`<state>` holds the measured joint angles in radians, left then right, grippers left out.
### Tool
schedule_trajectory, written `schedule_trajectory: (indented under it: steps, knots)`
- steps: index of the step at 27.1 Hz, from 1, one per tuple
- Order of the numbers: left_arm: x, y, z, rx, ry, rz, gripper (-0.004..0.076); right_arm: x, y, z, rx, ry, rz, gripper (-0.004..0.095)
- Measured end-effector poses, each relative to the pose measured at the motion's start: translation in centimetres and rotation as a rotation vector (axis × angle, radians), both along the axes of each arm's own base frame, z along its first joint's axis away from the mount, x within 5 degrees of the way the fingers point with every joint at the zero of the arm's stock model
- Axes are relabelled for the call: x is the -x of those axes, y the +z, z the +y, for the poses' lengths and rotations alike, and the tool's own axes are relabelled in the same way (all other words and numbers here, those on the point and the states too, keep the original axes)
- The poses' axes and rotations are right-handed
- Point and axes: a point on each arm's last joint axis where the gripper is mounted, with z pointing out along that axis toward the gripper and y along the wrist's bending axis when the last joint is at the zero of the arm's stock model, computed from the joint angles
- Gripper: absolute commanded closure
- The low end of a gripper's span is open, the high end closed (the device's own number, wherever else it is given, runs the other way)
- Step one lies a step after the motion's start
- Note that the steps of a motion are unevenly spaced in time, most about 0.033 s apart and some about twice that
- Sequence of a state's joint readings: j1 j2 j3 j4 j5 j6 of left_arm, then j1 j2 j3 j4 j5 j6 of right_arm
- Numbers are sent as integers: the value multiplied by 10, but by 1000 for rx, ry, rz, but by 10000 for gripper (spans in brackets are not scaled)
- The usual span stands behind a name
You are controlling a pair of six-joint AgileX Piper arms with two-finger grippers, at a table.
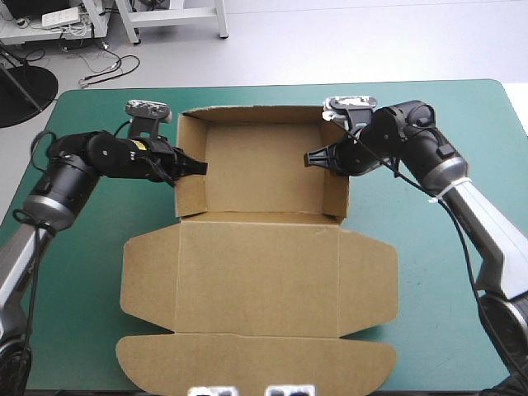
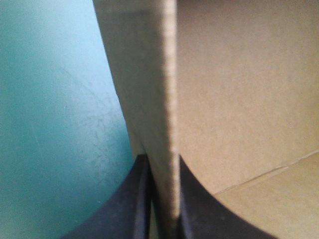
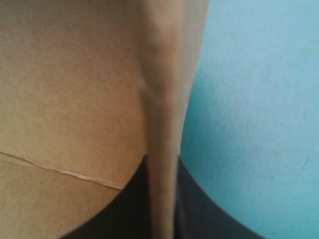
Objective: Fold the box
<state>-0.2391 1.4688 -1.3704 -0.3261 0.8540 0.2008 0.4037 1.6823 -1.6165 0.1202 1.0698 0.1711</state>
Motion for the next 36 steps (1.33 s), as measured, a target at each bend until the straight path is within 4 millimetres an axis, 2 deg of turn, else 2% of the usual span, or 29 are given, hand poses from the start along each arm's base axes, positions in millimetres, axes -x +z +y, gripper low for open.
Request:
schedule_trajectory:
  steps: [4,8,15,18,20,23,25,28,29,30,31,32,33,36]
  knots:
    - [-7,-27,-24,-102,-4,86,734,-6,-31,2,70,-13,165,908]
    - [-18,-61,-45,-194,-5,163,734,-15,-55,3,113,-25,245,908]
    - [-43,-97,-59,-251,21,171,733,-30,-81,7,123,-44,261,908]
    - [-48,-107,-61,-253,22,177,733,-36,-92,8,130,-48,272,902]
    - [-49,-106,-61,-255,22,175,731,-36,-93,8,135,-39,271,858]
    - [-49,-106,-61,-269,9,168,705,-37,-92,8,146,-24,268,720]
    - [-49,-106,-61,-293,-27,156,675,-36,-92,8,155,-14,276,607]
    - [-49,-107,-61,-323,-71,142,610,-35,-91,10,161,-5,286,498]
    - [-49,-107,-61,-328,-78,140,537,-34,-91,11,162,-3,287,469]
    - [-48,-107,-61,-353,-109,135,501,-34,-91,12,162,-2,288,468]
    - [-48,-109,-62,-366,-126,140,401,-34,-91,12,160,-2,289,466]
    - [-46,-113,-63,-385,-153,163,361,-34,-91,13,159,-3,290,466]
    - [-46,-113,-63,-385,-158,163,275,-34,-91,13,158,-3,289,466]
    - [-48,-110,-65,-386,-173,123,227,-34,-91,13,152,-4,281,466]
